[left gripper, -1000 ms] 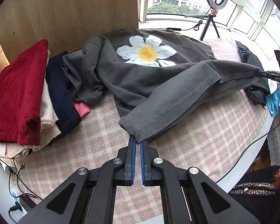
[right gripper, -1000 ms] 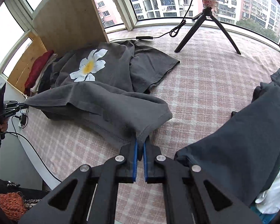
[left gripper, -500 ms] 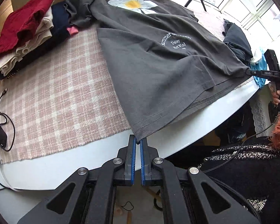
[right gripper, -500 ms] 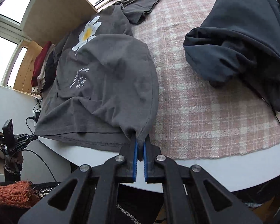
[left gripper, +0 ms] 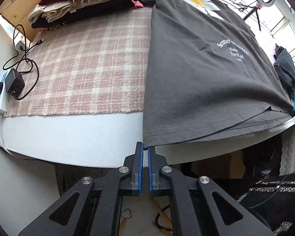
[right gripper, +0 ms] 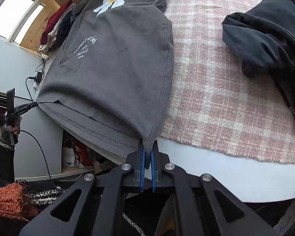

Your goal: Fold clothes

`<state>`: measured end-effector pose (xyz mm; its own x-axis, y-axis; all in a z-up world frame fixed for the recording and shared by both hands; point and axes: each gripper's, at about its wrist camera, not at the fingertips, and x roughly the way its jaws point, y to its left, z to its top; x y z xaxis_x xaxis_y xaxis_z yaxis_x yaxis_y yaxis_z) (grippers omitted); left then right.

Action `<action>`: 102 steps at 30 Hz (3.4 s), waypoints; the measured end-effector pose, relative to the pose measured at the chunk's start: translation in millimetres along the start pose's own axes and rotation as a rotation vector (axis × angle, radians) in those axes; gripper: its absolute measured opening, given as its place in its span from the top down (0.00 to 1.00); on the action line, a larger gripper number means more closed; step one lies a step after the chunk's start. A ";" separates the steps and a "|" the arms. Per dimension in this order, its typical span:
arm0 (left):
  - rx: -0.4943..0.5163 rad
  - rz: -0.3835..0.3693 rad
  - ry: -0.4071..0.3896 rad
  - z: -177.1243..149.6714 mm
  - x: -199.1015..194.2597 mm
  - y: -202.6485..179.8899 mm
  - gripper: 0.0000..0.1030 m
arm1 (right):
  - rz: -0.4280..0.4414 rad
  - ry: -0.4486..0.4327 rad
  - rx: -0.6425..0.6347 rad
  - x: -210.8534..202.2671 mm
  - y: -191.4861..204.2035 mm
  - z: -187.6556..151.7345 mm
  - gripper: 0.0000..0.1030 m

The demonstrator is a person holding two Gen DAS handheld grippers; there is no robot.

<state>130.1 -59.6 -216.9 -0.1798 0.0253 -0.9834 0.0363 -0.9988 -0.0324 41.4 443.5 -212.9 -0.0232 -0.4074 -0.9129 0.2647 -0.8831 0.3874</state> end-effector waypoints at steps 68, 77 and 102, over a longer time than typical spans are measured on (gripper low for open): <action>0.703 -0.098 -0.001 27.5 15.7 -307.2 0.99 | -0.070 -0.082 -0.262 -5.9 30.8 -25.2 0.66; 0.684 -0.173 -0.003 12.2 -12.0 -292.7 0.99 | -0.186 -0.077 -0.402 12.6 47.5 -30.1 0.55; 0.076 0.033 -0.005 -6.9 -39.1 -67.2 0.91 | -0.087 -0.142 -0.071 -22.9 -7.1 -17.8 0.59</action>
<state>141.5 6.9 -177.5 -0.1843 -0.0080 -0.9828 -0.0328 -0.9994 0.0143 57.2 463.3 -197.1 -0.1838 -0.3635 -0.9133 0.3234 -0.8997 0.2931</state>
